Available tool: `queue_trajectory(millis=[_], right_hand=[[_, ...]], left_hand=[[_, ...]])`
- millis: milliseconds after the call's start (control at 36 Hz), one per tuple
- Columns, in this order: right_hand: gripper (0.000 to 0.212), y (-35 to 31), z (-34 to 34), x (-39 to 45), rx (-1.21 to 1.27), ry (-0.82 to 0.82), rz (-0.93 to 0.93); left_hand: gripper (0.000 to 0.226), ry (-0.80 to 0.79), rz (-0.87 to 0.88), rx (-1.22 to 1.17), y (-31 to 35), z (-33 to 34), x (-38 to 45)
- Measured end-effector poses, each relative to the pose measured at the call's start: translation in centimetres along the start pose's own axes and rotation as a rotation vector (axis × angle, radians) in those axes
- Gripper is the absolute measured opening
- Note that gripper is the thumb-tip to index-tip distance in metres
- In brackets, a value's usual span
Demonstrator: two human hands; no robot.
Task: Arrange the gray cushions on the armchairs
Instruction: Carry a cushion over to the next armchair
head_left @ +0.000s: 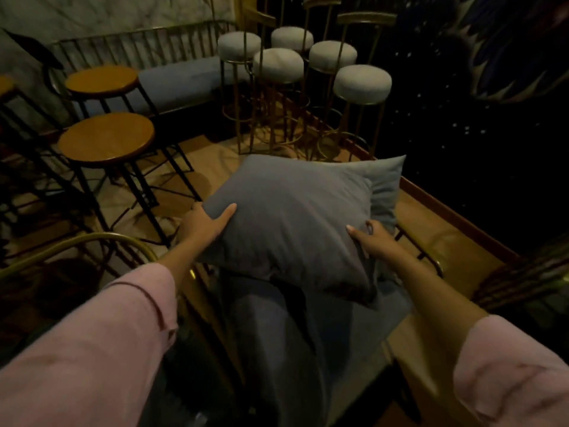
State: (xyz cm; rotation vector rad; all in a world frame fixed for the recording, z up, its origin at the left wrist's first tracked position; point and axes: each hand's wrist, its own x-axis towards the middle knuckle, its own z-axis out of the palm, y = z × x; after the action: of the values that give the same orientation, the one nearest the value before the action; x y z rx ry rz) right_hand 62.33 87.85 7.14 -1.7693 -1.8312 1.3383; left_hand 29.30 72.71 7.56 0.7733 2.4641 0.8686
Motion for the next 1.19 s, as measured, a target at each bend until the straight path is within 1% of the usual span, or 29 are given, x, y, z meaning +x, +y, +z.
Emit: queue_trajectory(millis=[83, 139, 222, 306, 361, 417, 444, 500, 528, 611, 639, 750, 806, 861, 889, 917, 972, 1000, 1056, 1194], right_hand=[[0.09, -0.1, -0.3, 3.3, 0.128, -0.021, 0.084], [0.098, -0.2, -0.4, 4.8, 0.276, -0.034, 0.165], [0.112, 0.2, -0.1, 6.4, 0.441, -0.071, 0.268], [0.138, 1.2, 0.2, 7.8, 0.559, -0.138, 0.29], [0.138, 2.5, 0.2, 8.9, 0.626, -0.148, 0.255], [0.135, 2.0, 0.1, 8.2, 0.662, -0.145, 0.245], [0.132, 1.6, 0.1, 7.7, 0.653, -0.134, 0.248], [0.117, 0.9, -0.1, 6.7, 0.653, -0.087, 0.211], [0.113, 0.7, -0.1, 6.4, 0.657, -0.065, 0.177], [0.132, -0.3, -0.3, 4.9, 0.66, -0.074, 0.099], [0.135, -0.6, -0.2, 4.4, 0.665, -0.073, 0.079], [0.141, -3.4, 1.0, 1.9, 0.656, -0.079, -0.02], [0.137, -5.3, 1.6, 0.7, 0.641, -0.084, -0.071], [0.132, -7.2, 2.6, -0.1, 0.651, -0.131, -0.116], [0.129, -8.2, 3.2, -0.4, 0.652, -0.154, -0.138], [0.121, -9.2, 3.9, -0.8, 0.644, -0.172, -0.159], [0.105, -11.2, 5.8, -1.6, 0.631, -0.2, -0.2], [0.102, -12.2, 6.9, -2.2, 0.621, -0.215, -0.22], [0.101, -14.1, 9.6, -3.5, 0.588, -0.248, -0.273], [0.108, -18.1, 17.3, -7.5, 0.5, -0.344, -0.394]], left_hand=[[0.102, -0.077, -0.152, -0.143, 0.4, 0.0, 3.3], [0.101, -0.131, -0.212, -0.174, 0.4, -0.1, 4.8], [0.104, -0.219, -0.221, -0.158, 0.3, -0.3, 6.2], [0.11, -0.327, -0.217, -0.151, 0.9, -0.4, 7.1], [0.108, -0.344, -0.213, -0.148, 1.7, -0.4, 7.1], [0.104, -0.309, -0.213, -0.182, 2.4, -0.1, 6.8], [0.098, -0.277, -0.21, -0.207, 2.7, 0.0, 6.4], [0.088, -0.214, -0.183, -0.263, 3.1, -0.1, 5.5], [0.087, -0.188, -0.166, -0.29, 3.1, -0.4, 5.1], [0.077, -0.122, -0.118, -0.335, 2.9, -2.0, 3.5], [0.073, -0.101, -0.107, -0.338, 2.6, -2.7, 3.0], [0.081, -0.029, -0.092, -0.395, 0.5, -6.4, 0.6], [0.081, 0.024, -0.092, -0.446, -0.9, -8.3, -0.4], [0.074, 0.073, -0.105, -0.509, -2.2, -10.6, -1.4], [0.074, 0.077, -0.123, -0.554, -3.0, -11.9, -1.7], [0.079, 0.065, -0.149, -0.6, -3.8, -13.3, -2.1], [0.089, 0.02, -0.19, -0.674, -5.5, -16.1, -3.1], [0.09, 0.0, -0.198, -0.699, -6.7, -17.4, -3.5], [0.084, 0.013, -0.236, -0.761, -8.6, -19.8, -5.0], [0.064, 0.078, -0.301, -1.019, -15.5, -24.6, -7.2]])
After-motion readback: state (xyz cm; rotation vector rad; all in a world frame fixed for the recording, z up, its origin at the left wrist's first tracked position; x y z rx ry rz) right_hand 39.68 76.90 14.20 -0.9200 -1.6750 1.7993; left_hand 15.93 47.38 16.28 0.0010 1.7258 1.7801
